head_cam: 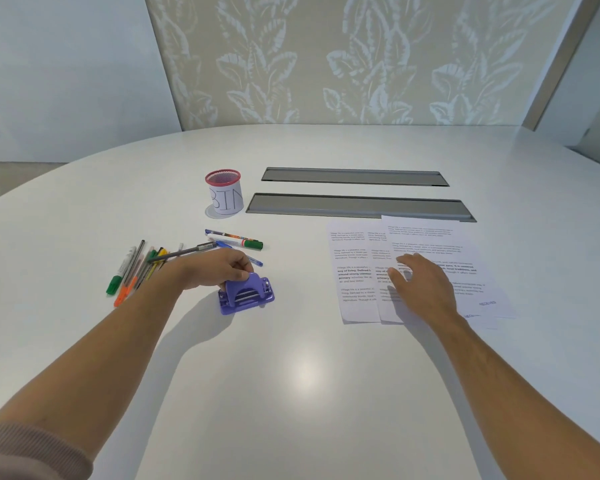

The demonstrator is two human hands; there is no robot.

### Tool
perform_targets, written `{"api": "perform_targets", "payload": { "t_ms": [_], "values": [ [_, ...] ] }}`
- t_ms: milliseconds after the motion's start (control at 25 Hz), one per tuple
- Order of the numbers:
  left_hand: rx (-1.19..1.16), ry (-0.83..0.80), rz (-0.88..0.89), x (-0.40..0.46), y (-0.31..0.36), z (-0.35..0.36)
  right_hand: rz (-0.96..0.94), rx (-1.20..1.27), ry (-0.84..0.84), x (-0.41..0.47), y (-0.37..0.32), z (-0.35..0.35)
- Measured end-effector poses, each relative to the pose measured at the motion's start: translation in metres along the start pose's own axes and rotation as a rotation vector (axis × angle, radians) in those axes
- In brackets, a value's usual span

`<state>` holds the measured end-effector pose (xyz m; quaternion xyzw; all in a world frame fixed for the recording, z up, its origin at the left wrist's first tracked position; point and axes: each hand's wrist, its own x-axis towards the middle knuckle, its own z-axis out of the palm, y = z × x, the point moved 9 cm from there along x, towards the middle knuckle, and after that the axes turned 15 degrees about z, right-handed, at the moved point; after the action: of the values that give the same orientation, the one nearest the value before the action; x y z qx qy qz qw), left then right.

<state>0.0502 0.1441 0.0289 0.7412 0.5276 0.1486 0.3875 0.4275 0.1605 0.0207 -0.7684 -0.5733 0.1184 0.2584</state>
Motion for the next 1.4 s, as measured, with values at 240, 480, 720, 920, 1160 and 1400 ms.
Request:
{"api": "perform_targets", "payload": {
  "t_ms": [240, 480, 720, 920, 1160, 1400],
  "values": [
    [-0.328, 0.293, -0.041, 0.023, 0.025, 0.016, 0.028, 0.06, 0.01, 0.007, 0.037, -0.018],
    [-0.448, 0.54, -0.214, 0.043, 0.016, 0.034, 0.068, 0.069, 0.031, 0.012, 0.073, -0.035],
    [-0.517, 0.623, -0.276, 0.055, 0.022, 0.048, 0.039, 0.067, 0.036, 0.005, 0.087, -0.036],
    [-0.497, 0.697, -0.292, 0.055, 0.024, 0.048, -0.011, -0.045, 0.052, 0.003, 0.083, -0.031],
    [-0.212, 0.823, -0.276, 0.034, 0.035, 0.039, -0.009, -0.103, 0.025, 0.003, 0.084, -0.025],
    [0.147, 1.015, 0.18, 0.017, 0.119, 0.058, 0.014, -0.09, 0.033, 0.001, 0.085, -0.026]
  ]
}}
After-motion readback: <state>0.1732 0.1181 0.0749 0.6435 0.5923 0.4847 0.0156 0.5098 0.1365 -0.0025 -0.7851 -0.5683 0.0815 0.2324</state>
